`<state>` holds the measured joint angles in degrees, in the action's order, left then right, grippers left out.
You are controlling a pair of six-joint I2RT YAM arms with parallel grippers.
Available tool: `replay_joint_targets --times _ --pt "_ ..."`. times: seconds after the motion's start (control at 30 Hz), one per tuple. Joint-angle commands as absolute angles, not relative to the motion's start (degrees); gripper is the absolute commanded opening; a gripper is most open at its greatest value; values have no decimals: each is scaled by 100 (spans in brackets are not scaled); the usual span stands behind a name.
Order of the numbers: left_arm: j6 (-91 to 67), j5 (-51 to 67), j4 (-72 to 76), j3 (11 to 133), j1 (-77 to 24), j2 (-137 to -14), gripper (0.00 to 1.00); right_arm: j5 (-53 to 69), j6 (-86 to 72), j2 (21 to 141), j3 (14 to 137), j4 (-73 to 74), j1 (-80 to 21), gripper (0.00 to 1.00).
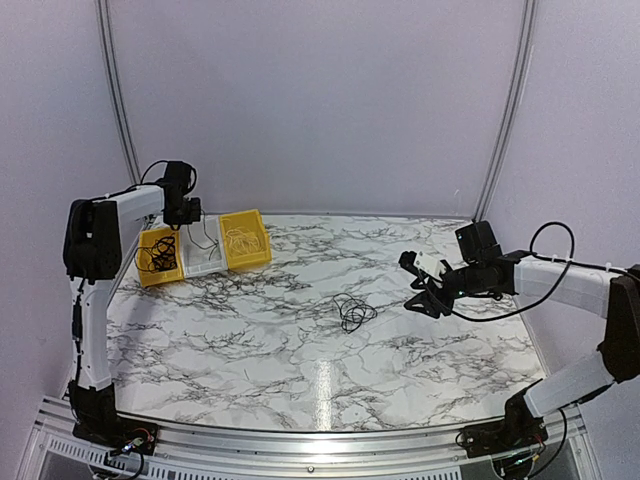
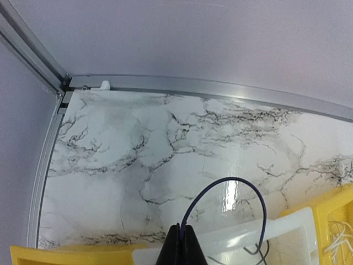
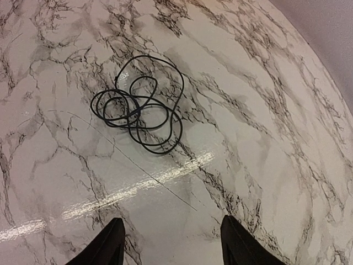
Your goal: Untangle the cables
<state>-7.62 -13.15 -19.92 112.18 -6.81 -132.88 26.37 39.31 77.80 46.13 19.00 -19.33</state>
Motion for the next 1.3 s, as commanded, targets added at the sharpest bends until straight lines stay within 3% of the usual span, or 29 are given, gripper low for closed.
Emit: replay_joint_targets --times 0.0,0.27,0.67,0.7,0.83,1.03,1.27 --pt "-914 -1185 -2004 10607 -737 -12480 0 2577 3995 7802 4818 1958 -1915 60" --pt "-961 -1265 -1699 9317 -891 -11954 0 2580 4065 7839 4843 2019 -1979 59" --pt "-1093 -1192 -1784 9224 -1087 -12195 0 2558 4104 7761 4846 2092 -2057 59" --pt "-1090 -1194 -1803 9225 -1089 -12160 3 2553 4109 7755 4853 2097 -2057 59" --pt "-1116 -1333 -1933 9207 -1090 -11868 32 2576 4107 7761 4865 2113 -2061 60" --pt "-1105 -1402 -2022 8808 -1098 -10922 45 2537 3880 7924 4938 1950 -2111 59" --pt "-1374 -1335 -2013 8031 -1282 -9656 55 2908 3176 9106 5981 2438 -2456 59"
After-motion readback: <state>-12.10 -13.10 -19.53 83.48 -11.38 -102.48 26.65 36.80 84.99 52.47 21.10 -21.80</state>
